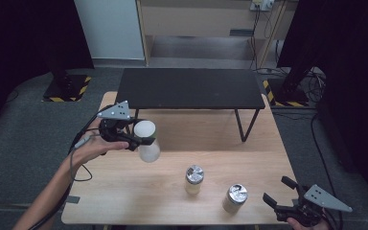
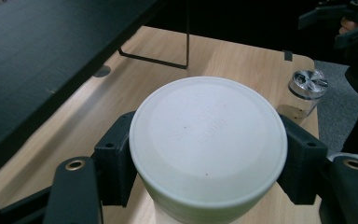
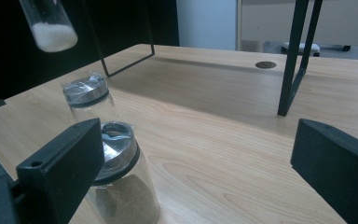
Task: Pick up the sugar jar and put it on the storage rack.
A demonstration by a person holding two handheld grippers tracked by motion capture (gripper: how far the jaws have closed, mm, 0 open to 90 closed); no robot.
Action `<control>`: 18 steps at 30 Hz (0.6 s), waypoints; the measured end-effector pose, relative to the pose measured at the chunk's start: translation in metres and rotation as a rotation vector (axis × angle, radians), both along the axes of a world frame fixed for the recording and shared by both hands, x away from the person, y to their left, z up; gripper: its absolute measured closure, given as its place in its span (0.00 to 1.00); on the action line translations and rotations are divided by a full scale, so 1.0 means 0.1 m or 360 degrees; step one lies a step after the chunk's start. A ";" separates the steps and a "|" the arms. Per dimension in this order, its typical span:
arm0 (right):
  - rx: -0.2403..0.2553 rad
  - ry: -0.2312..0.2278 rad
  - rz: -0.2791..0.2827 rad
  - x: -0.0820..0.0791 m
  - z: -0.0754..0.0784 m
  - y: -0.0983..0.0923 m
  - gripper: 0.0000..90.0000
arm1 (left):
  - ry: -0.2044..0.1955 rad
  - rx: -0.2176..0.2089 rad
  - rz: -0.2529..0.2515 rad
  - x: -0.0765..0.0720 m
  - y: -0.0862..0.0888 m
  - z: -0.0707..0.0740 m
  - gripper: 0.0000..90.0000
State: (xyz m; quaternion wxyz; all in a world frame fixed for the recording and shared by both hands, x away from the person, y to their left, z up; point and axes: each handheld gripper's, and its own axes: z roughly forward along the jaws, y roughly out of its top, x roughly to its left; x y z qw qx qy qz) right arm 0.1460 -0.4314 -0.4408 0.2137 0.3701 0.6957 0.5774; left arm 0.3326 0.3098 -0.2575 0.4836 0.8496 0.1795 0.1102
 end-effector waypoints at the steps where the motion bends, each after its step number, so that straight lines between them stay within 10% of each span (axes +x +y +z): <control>1: 0.0000 0.0000 -0.0001 0.00 0.00 0.00 0.04 | 0.0000 -0.0002 0.0006 0.01 0.01 0.03 0.35; 18: 0.0007 0.0006 -0.0002 0.00 0.00 0.00 0.04 | -0.0034 -0.0014 0.0143 0.16 0.01 0.54 0.35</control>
